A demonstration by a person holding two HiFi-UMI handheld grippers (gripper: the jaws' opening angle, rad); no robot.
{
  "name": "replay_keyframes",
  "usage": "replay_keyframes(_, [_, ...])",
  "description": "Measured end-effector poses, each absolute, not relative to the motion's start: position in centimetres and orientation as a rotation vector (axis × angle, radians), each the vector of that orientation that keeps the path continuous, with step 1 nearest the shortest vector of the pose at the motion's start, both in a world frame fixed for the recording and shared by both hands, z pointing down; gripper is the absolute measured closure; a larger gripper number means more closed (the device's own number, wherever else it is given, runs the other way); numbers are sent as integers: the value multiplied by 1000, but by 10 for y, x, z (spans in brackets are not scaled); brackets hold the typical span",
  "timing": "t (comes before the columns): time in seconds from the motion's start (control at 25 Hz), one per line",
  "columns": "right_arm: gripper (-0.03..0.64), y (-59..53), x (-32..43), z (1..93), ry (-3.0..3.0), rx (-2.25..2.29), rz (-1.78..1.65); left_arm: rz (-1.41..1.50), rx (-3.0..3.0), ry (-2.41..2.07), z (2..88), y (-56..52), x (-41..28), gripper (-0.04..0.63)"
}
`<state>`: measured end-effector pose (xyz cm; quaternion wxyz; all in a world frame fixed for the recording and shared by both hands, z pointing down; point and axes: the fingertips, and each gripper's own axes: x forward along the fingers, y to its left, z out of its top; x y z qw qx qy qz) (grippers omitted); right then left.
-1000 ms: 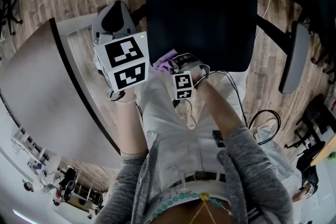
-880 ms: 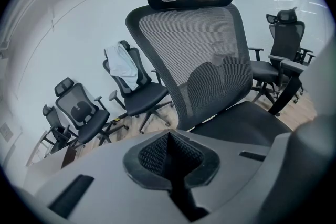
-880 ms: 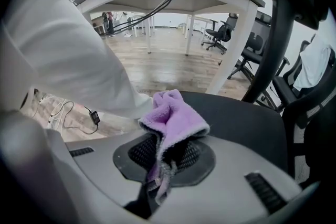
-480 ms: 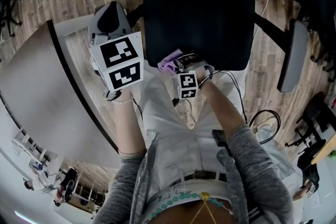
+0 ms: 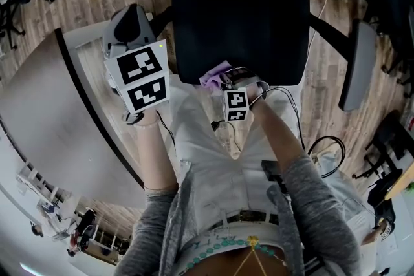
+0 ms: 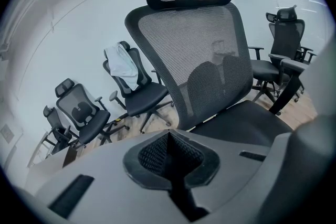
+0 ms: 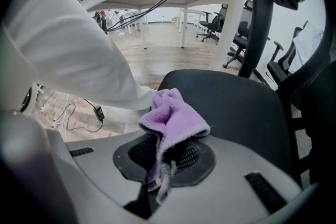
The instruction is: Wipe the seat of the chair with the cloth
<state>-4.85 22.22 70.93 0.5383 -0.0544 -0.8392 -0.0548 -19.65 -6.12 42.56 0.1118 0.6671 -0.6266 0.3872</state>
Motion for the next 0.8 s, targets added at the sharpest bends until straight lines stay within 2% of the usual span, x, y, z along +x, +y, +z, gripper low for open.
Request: replay_keyframes(0.8, [569,228,2,710,-1942,-120,-95,1150,1953,-1853,420,-57,-202,589])
